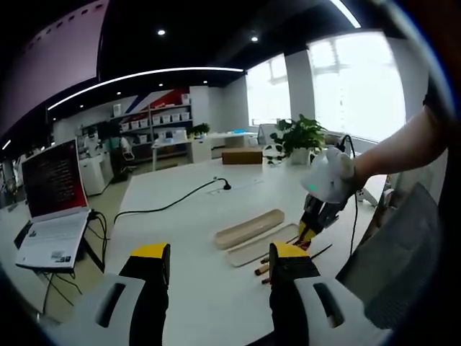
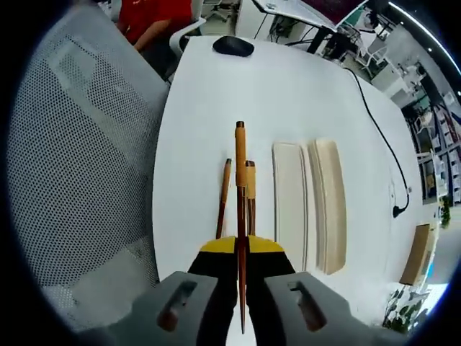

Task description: Arrange the utensils inside the cutlery case until each visible utensil rests in its matching compartment.

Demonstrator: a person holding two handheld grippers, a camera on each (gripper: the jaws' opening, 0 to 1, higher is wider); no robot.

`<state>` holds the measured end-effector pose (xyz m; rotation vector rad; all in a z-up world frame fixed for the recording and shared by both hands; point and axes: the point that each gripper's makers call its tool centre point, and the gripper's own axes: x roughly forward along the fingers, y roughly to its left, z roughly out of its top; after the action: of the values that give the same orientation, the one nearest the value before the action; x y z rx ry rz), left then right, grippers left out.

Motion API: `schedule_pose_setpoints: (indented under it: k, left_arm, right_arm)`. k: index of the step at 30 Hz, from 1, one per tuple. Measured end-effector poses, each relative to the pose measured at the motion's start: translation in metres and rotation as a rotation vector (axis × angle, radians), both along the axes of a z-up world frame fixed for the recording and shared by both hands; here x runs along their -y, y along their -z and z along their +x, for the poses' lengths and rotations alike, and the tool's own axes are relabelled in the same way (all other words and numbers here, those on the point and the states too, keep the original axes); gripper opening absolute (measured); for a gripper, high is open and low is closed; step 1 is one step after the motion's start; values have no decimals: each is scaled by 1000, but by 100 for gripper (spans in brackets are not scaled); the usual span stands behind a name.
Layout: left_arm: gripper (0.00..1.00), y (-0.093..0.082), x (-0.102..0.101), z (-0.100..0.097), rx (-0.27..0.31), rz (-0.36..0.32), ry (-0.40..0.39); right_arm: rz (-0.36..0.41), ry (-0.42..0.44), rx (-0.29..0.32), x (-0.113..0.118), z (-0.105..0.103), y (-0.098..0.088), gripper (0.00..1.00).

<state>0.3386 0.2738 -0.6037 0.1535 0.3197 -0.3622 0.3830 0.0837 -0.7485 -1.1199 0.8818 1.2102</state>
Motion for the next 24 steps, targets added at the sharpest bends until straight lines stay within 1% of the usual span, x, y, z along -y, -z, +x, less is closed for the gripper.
schedule_pose_setpoints:
  k: [2,8,13,14,15,17,20,23,24]
  left_arm:
    - [57,0,0,0,-1,2,1]
    - [57,1,-1,0,-7,4,-3]
    - [56,1,-1,0,-7,5,-2]
    - [56,2,-1,0,-7,7,-1]
    - [56,2,-1,0,-8,7,-1]
    - [55,2,0,0,-13,5,2]
    - [55,3,-1,0,-16,8,-2]
    - [55,5,-3,1,-23,10,-11]
    - [55,5,-4,1,-24,11,-12]
  right_arm:
    - [-13,-16,23,2,10,-4,0]
    - [-30,-35,56,5,32,-11,0]
    - [-41,-46,73,7,44,-14,0]
    - [-42,-54,87,7,48,-14,0]
    - [-45,-54,89,8,50,-14,0]
    - [-51,-68,119,9,59,-13,0]
    - [-53,-72,144,12,69,-9,0]
    - [-65,-78,182,15,79,-6,0]
    - [-70,-81,183,15,81,-4,0]
